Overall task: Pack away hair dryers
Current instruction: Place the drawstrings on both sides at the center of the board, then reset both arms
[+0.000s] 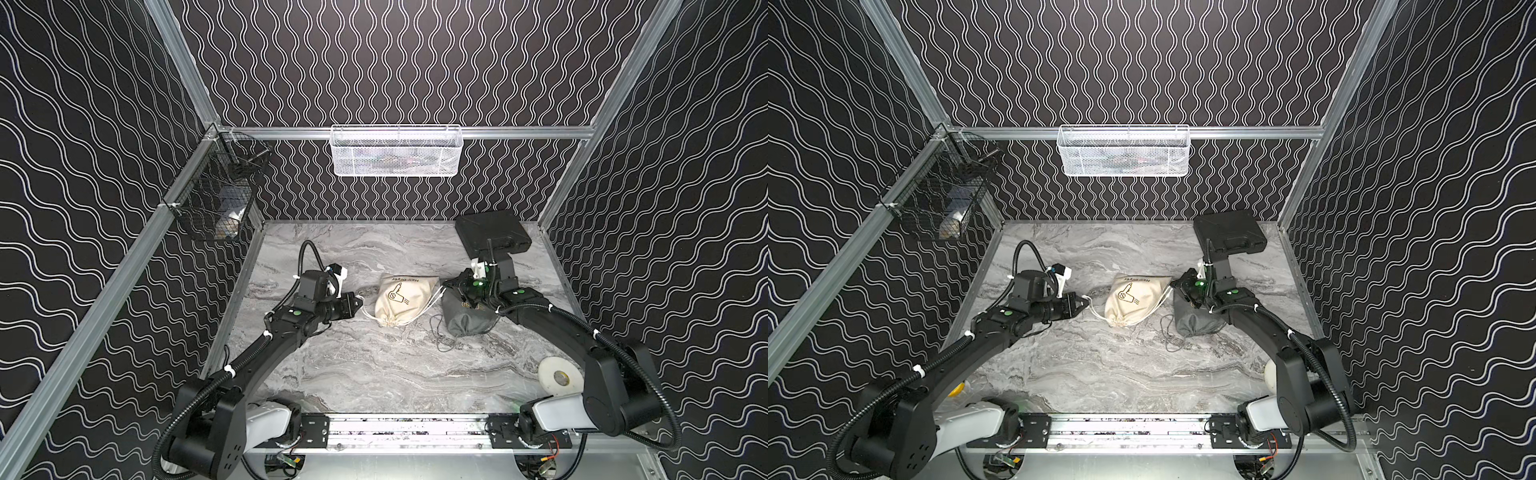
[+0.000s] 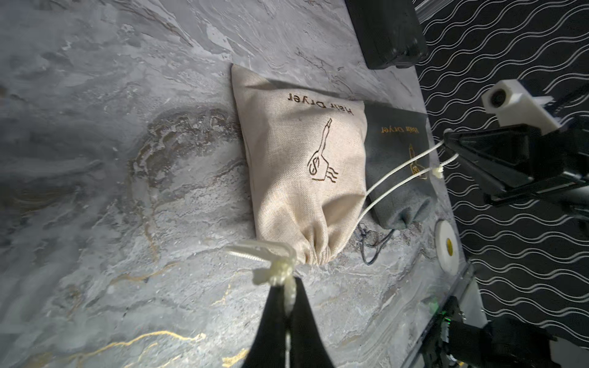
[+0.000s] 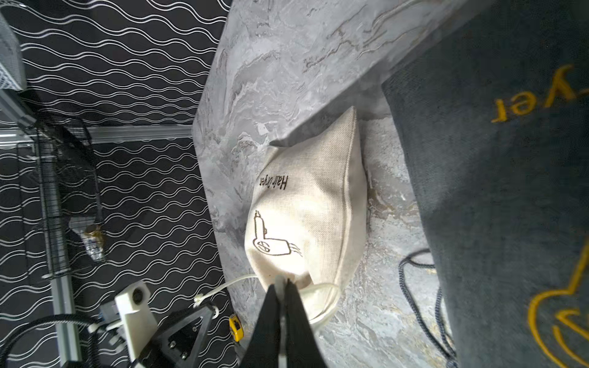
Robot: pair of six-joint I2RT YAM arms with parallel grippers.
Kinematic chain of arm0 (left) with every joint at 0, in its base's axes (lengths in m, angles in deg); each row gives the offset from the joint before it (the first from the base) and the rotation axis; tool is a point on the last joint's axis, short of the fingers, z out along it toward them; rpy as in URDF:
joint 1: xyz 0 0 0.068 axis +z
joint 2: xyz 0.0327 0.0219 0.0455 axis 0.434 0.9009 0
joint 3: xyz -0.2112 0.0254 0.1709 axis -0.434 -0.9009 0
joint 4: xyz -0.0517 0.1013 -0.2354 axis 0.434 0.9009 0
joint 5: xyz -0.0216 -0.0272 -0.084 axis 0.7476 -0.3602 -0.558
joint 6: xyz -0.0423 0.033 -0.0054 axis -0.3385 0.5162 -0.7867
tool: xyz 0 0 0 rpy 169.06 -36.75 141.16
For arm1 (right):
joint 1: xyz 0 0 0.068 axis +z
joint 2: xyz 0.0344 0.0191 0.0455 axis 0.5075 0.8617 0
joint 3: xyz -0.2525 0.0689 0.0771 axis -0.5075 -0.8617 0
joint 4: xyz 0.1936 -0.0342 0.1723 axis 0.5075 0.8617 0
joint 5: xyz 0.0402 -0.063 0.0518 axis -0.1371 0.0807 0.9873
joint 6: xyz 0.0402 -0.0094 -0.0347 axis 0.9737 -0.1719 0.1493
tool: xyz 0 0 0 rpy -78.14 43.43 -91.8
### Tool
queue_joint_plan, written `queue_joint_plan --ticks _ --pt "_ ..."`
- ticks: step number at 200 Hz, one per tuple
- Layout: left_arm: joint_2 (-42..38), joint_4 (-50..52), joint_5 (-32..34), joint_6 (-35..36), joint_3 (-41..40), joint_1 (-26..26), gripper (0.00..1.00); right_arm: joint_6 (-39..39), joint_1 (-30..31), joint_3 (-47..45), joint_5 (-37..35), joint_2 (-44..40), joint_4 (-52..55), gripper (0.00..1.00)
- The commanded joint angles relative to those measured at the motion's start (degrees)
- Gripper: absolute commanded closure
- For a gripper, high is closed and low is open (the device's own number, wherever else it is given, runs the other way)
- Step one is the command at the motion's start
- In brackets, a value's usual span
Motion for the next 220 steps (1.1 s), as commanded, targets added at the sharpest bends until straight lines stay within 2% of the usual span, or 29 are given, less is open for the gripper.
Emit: queue_joint_plan --ticks 1,6,13,30,40,67,91,136,164,181,200,210,220 --pt "-0.2 4.1 6.4 3.1 1.5 -0.7 0.8 -3.5 0.4 0.8 -2.2 0.3 3.5 0.48" --pt "-0.3 5.3 7.8 3.4 1.9 -0.8 0.68 -4.0 0.4 0.8 -2.3 0.3 3.8 0.4" --pt "-0.3 6.8 9.7 3.7 2.4 -1.1 0.5 -4.7 0.4 1.0 -2.2 0.2 4.1 0.35" --pt "-0.2 9.9 14.4 3.8 3.5 -1.9 0.23 -6.1 0.4 1.6 -2.4 -0.4 5.0 0.25" --pt "-0.4 11.4 17.6 3.6 4.0 -2.6 0.02 -6.7 0.4 1.9 -2.9 -1.0 5.7 0.19" --pt "-2.1 13.5 23.7 3.7 4.6 -4.5 0.01 -8.9 0.4 2.9 -4.9 -2.7 7.8 0.13" --pt "-3.5 14.7 27.6 3.9 5.1 -5.4 0.01 -12.5 0.4 3.1 -8.1 -5.3 9.2 0.0" --pt "-5.3 20.1 38.9 5.4 7.2 -7.4 0.01 -24.2 0.4 0.3 -19.8 -14.6 9.7 0.0" --pt "-9.2 19.0 41.8 5.9 6.4 -7.8 0.01 -35.6 0.4 -2.3 -32.2 -19.4 9.1 0.0" --pt "-9.3 18.1 41.6 7.0 7.1 -7.7 0.01 -43.0 0.3 -6.8 -40.5 -21.9 3.7 0.0" --pt "-7.5 17.6 41.7 8.4 8.4 -7.7 0.01 -52.2 -0.5 -14.9 -48.8 -23.9 -9.0 0.0" --pt "-6.6 17.2 41.7 9.3 9.1 -7.7 0.01 -54.7 -3.1 -19.2 -49.4 -24.2 -16.1 0.0" --pt "-5.8 16.6 41.6 10.2 9.6 -7.7 0.01 -54.1 -7.2 -23.0 -47.0 -24.3 -21.6 0.0"
